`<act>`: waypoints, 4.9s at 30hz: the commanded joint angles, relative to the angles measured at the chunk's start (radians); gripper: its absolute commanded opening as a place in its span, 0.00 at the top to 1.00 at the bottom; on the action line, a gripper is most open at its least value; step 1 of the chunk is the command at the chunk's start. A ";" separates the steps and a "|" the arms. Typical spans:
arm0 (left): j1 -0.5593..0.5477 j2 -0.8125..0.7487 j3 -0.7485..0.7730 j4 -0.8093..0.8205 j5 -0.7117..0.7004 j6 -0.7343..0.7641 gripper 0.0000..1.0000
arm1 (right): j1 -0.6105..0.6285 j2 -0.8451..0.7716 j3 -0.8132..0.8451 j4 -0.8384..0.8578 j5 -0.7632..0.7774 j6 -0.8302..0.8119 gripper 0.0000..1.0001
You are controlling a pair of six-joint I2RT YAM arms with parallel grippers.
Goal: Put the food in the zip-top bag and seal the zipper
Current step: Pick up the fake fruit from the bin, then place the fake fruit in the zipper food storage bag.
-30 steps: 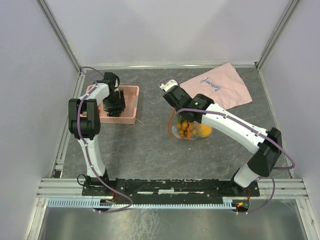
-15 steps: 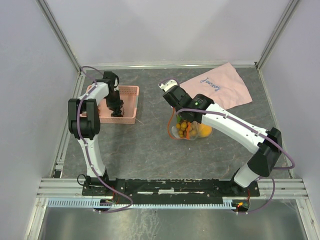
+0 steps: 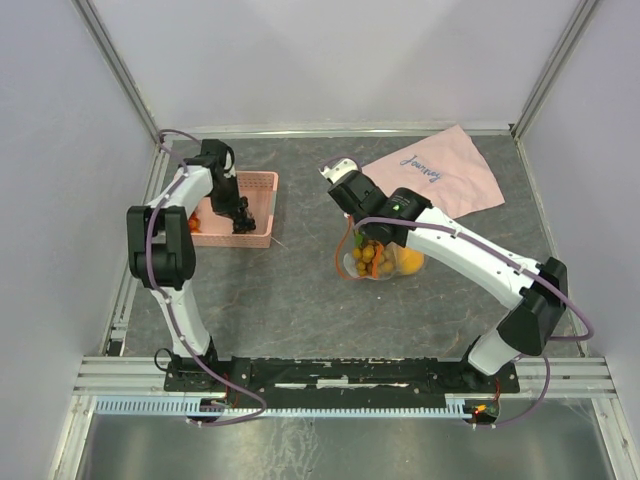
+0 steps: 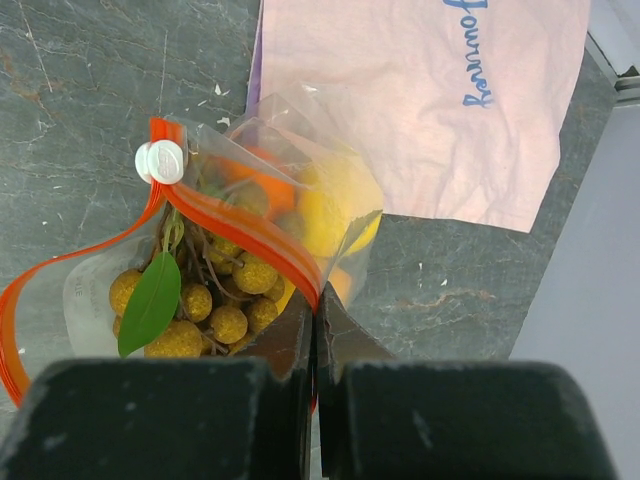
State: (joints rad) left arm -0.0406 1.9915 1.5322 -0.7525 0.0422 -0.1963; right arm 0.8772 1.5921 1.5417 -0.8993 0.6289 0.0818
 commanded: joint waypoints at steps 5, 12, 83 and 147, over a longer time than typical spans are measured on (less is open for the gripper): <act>0.001 -0.271 -0.049 0.063 0.099 -0.120 0.97 | 0.005 -0.049 0.022 0.005 0.029 0.020 0.98; -0.009 -0.487 -0.214 0.178 0.235 -0.249 0.97 | 0.004 -0.045 0.027 0.010 0.020 0.040 0.98; -0.745 -0.532 -0.449 0.761 0.081 -0.765 0.97 | 0.004 -0.134 -0.058 0.095 -0.261 0.171 0.98; -0.797 -0.608 -0.614 0.946 -0.033 -0.867 0.93 | -0.017 -0.169 -0.113 0.179 -0.341 0.243 0.93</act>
State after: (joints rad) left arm -0.8337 1.3830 0.8585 0.0669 0.0208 -1.0214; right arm 0.8639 1.4673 1.4307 -0.7975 0.3264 0.2951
